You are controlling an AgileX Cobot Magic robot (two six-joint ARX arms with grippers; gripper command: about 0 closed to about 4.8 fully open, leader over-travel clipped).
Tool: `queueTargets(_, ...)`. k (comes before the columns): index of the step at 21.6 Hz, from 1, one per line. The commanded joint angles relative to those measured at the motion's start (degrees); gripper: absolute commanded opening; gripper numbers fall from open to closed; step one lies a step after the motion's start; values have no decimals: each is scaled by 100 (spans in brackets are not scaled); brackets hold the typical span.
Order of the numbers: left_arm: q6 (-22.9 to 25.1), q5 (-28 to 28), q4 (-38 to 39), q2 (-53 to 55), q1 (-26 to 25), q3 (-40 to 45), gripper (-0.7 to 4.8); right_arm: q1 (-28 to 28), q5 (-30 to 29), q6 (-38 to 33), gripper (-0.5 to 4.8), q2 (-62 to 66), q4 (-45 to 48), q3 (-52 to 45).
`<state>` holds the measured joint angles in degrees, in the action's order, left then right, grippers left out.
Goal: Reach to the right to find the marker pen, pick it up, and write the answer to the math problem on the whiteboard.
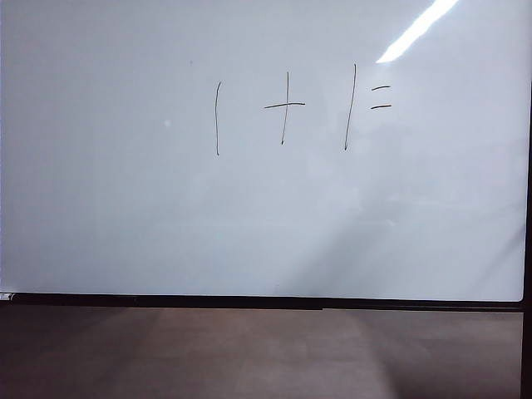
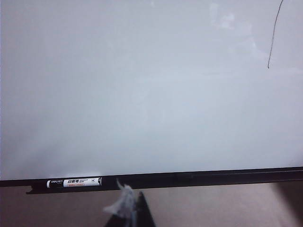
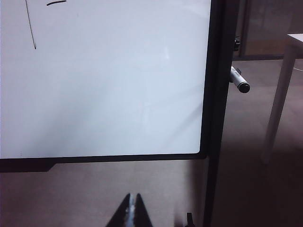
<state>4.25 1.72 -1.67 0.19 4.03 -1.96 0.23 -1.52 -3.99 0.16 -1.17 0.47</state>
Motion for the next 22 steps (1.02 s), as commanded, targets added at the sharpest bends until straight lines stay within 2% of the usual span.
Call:
queueTargets(1,-15,-2,-55,4,-4,-4,-5,-4,7,-7,-5,-4,101,-15)
queueTargets(7,-15,-35,-55,4,-2,-2,-5,-4,9,-7,-4,-4,101,-15)
queueTargets(10,-15,-345,-57,4,205,-2,-5,-7,9,-7,-4,-4,98,-15)
queueTargets(12,-15,-535,-52,4,588,0,-5,-4,9,-7,-4,-4,96,-15)
queueTargets(14,-15,-603,-31,4,1200,44,-5,-4,9,-9,-5,-4,96,-15)
queueTargets(19,-15,-581,258,9,3056,131,-5,-4,9,-9,-4,-4,98,-15)
queueTargets(20,-17,-586,317,9,3294,83,-5,-4,9,-9,-4,-4,98,-15)
queueTargets(22,-15,-741,881,205,3779,-319,-5,-2,9,-13,-4,-4,98,-15)
